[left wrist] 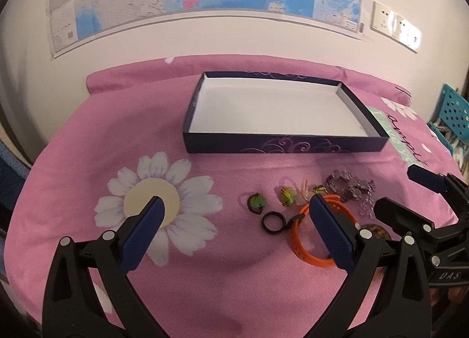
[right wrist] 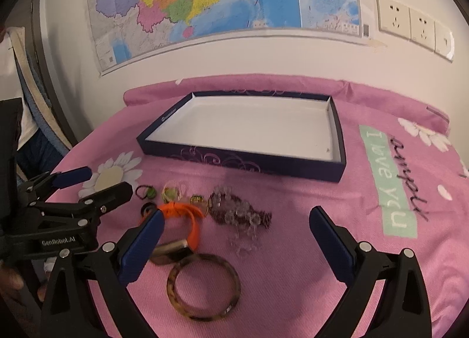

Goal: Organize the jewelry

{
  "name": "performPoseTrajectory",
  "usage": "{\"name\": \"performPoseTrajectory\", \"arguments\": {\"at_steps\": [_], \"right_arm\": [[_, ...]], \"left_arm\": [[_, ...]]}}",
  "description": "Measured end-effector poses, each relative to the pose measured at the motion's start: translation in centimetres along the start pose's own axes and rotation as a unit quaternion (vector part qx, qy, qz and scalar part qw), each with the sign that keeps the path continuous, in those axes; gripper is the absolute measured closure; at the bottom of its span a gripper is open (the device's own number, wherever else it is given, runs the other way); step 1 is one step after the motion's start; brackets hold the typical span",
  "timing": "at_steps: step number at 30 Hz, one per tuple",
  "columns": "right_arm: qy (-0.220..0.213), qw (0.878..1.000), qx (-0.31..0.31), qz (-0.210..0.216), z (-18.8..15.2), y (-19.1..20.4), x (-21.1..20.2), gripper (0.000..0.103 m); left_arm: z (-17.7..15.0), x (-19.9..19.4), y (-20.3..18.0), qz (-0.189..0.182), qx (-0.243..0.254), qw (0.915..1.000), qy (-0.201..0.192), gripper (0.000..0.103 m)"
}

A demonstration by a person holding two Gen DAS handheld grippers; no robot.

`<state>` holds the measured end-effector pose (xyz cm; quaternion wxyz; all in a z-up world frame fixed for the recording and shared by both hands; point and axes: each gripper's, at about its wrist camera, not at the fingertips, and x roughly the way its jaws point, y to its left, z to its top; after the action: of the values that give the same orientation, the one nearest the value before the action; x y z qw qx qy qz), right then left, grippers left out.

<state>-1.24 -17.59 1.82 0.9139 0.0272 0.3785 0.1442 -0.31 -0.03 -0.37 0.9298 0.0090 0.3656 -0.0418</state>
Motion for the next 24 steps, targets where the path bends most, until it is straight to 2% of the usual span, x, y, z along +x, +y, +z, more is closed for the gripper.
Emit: {"name": "performPoseTrajectory", "arguments": {"at_steps": [3, 8, 10, 15, 20, 22, 24], "right_arm": [[0.015, 1.0, -0.001, 0.001, -0.8, -0.4, -0.1, 0.013], [0.044, 0.999, -0.002, 0.029, -2.0, -0.9, -0.1, 0.031], [0.055, 0.998, -0.007, 0.04, -2.4, -0.9, -0.1, 0.041], [0.077, 0.995, -0.014, 0.065, -3.2, -0.9, 0.3, 0.059], [0.086, 0.994, -0.029, 0.068, -3.4, -0.5, 0.7, 0.07], [0.089, 0.993, -0.037, 0.066, -3.4, -0.3, 0.8, 0.08], [0.089, 0.993, -0.047, 0.061, -3.4, -0.2, 0.8, 0.085]], "left_arm": [[-0.5, 0.1, -0.3, -0.017, 0.016, 0.9997, 0.005, 0.006], [-1.3, 0.4, -1.2, -0.049, 0.04, 0.9978, 0.02, 0.008], [-1.6, 0.6, -1.6, -0.059, 0.048, 0.9968, 0.026, 0.014], [-1.7, 1.1, -2.0, -0.087, 0.054, 0.9938, 0.041, 0.027], [-1.8, 1.8, -2.3, -0.115, 0.052, 0.9898, 0.066, 0.043], [-1.8, 2.1, -2.3, -0.124, 0.051, 0.988, 0.076, 0.056], [-1.9, 2.4, -2.3, -0.131, 0.051, 0.9863, 0.086, 0.06]]}}
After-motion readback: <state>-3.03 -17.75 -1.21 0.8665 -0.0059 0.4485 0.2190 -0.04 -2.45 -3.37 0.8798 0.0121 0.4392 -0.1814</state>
